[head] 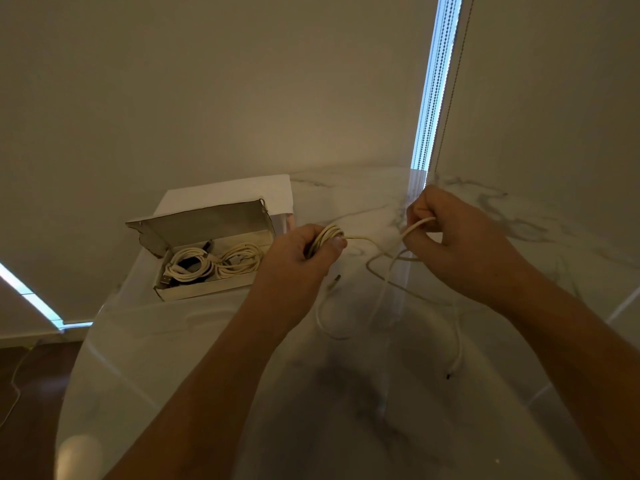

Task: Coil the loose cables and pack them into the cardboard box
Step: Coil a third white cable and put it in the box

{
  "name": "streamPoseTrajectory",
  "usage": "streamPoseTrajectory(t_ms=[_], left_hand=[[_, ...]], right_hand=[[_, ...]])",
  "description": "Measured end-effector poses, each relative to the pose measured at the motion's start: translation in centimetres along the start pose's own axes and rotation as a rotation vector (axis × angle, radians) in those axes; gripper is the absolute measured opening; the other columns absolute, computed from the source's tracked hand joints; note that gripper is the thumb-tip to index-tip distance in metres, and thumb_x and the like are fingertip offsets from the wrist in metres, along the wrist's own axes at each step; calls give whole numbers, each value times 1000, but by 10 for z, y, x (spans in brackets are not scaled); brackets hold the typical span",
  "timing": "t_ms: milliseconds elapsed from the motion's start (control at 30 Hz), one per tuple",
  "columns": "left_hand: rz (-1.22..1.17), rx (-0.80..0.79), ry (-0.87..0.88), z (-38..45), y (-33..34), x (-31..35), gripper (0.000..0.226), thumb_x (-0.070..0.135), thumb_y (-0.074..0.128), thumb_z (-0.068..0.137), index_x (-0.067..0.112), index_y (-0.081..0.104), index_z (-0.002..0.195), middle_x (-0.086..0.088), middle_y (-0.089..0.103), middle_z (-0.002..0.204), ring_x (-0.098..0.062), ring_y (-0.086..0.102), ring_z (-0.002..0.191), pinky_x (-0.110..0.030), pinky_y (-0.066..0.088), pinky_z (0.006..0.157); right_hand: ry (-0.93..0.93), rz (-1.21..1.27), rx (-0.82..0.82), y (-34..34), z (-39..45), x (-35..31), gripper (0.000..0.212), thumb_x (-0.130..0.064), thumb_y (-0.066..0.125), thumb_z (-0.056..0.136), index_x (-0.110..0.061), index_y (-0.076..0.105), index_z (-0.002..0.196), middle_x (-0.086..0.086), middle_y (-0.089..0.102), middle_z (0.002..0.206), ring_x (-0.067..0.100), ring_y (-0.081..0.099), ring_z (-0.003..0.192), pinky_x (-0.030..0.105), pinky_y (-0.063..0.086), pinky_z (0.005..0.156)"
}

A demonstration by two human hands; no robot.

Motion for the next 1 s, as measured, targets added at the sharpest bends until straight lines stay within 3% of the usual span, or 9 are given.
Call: streamPoseTrajectory(t_ms=[133, 233, 300, 367, 467, 600, 700, 800, 1000], left_hand=[[14, 6, -16, 1, 0, -1, 17, 30, 58, 98, 22, 68, 87, 1, 58, 68, -10, 53, 64, -33, 46, 66], [23, 13, -15, 0, 0, -1, 18, 31, 58, 99, 24, 66, 84, 4, 57, 67, -7, 52, 62, -28, 44, 64], [15, 11, -21, -1, 1, -1, 18, 33, 58, 98, 24, 67, 86, 6, 56, 66, -6, 51, 61, -25, 43, 62], [4, 10, -18, -1, 2, 0, 18, 33, 58, 98, 23, 68, 87, 4, 57, 67, -8, 52, 63, -29, 44, 64], [-17, 37, -7, -1, 1, 2, 20, 33, 59, 98, 25, 65, 80, 4, 55, 66, -9, 50, 63, -31, 43, 64], [-138, 101, -10, -1, -3, 6, 22, 29, 60, 98, 18, 65, 79, 0, 52, 67, -11, 47, 65, -30, 41, 66], [-229, 156, -34, 0, -4, 6, 22, 25, 61, 97, 11, 67, 81, 1, 52, 68, -12, 47, 66, -31, 41, 66], [-257, 168, -24, 1, -2, 7, 25, 22, 59, 98, 13, 62, 75, 4, 48, 63, -11, 42, 62, -30, 36, 62], [-368, 231, -21, 4, -6, 4, 29, 28, 61, 94, 0, 66, 90, -1, 48, 67, -14, 42, 66, -36, 37, 69]], right_hand=[[37, 5, 28, -1, 1, -3, 45, -66, 54, 81, -23, 42, 71, -3, 54, 72, 20, 57, 72, 38, 52, 71], [42, 16, 81, -6, 1, -2, 64, -72, 44, 87, -10, 47, 71, 4, 53, 67, 21, 54, 65, 27, 43, 63], [123, 96, 107, -7, 1, 0, 73, -71, 35, 88, -2, 54, 75, 15, 61, 71, 25, 57, 68, 34, 47, 70], [278, 222, 124, -7, 2, 5, 73, -73, 28, 92, -11, 58, 66, 13, 65, 71, 22, 62, 68, 39, 50, 76], [492, 434, 121, -6, 9, 21, 73, -65, 23, 98, -21, 53, 48, 5, 62, 60, 21, 59, 59, 42, 52, 78], [696, 537, 178, -14, 13, 38, 48, -39, 38, 102, -15, 59, 66, 8, 62, 70, 20, 55, 55, 34, 46, 61], [754, 589, 236, -19, 13, 47, 24, -19, 48, 97, -13, 59, 76, 6, 59, 75, 16, 46, 54, 29, 36, 53], [817, 689, 264, -21, 13, 57, 13, -17, 54, 95, -14, 60, 84, 2, 57, 76, 13, 39, 53, 27, 30, 51], [838, 794, 277, -22, 11, 72, 19, -7, 52, 91, -15, 54, 74, 1, 55, 69, 10, 33, 45, 23, 25, 42]])
Point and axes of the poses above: each hand's wrist, its own z-axis towards the middle knuckle, its own y-axis out of the palm, x = y × z, the point moved 1 cm from there along z, towards the middle knuckle
